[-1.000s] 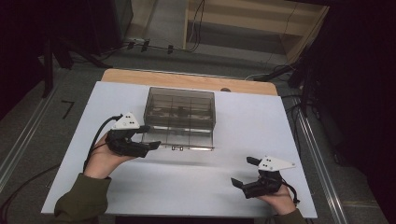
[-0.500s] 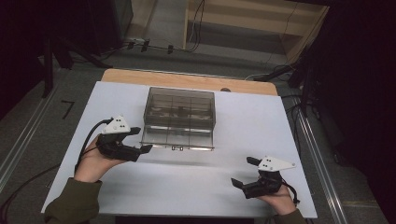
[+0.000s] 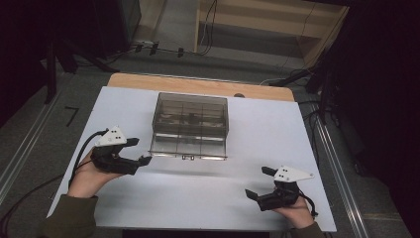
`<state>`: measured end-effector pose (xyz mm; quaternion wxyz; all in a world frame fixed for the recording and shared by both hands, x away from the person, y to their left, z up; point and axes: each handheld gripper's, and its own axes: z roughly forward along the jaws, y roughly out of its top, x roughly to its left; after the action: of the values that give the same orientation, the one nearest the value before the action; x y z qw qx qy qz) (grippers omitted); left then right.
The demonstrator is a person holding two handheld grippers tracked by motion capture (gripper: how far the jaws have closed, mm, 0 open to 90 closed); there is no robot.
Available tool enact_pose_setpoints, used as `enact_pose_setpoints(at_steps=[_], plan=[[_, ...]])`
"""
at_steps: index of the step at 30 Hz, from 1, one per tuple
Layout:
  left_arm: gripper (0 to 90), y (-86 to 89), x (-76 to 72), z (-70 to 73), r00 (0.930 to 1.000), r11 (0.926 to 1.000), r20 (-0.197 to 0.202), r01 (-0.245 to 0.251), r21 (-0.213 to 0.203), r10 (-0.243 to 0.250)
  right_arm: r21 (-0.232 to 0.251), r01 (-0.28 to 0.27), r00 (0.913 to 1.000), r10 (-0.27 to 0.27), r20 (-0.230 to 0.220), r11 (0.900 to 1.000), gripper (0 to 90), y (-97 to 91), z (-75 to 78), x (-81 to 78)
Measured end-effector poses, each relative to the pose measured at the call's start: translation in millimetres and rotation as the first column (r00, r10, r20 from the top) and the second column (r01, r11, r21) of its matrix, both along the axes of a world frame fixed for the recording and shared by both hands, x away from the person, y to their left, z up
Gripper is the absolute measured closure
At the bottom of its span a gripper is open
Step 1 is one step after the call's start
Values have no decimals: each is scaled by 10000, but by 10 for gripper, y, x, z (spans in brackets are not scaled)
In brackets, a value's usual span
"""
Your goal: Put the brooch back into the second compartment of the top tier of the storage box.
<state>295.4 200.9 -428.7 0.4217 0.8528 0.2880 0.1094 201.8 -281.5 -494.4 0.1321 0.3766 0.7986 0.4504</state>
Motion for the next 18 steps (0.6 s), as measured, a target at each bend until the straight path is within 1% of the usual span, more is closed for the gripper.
enact_pose_setpoints(at_steps=[2,7,11,14,16,18], plan=[[223,31,6,-33,10000,9999,-35,-52,112,52,-27,1,10000,-1,5,10000,0,1,-1,1],[246,92,41,-105,9997,9996,-119,-220,168,222,-38,0,10000,0,8,10000,0,1,-1,1],[301,131,64,-145,9992,9985,-55,-399,377,401,-49,-3,10000,3,12,10000,0,1,-3,3],[335,148,78,-175,9989,9981,-72,-451,427,454,-70,-11,10000,12,18,10000,0,2,-4,2],[376,151,82,-200,9988,9977,-81,-485,463,489,-53,-5,10000,5,16,10000,0,2,-3,1],[412,154,95,-223,9986,9966,-124,-498,653,507,-46,-5,10000,5,15,10000,0,0,-2,1]])
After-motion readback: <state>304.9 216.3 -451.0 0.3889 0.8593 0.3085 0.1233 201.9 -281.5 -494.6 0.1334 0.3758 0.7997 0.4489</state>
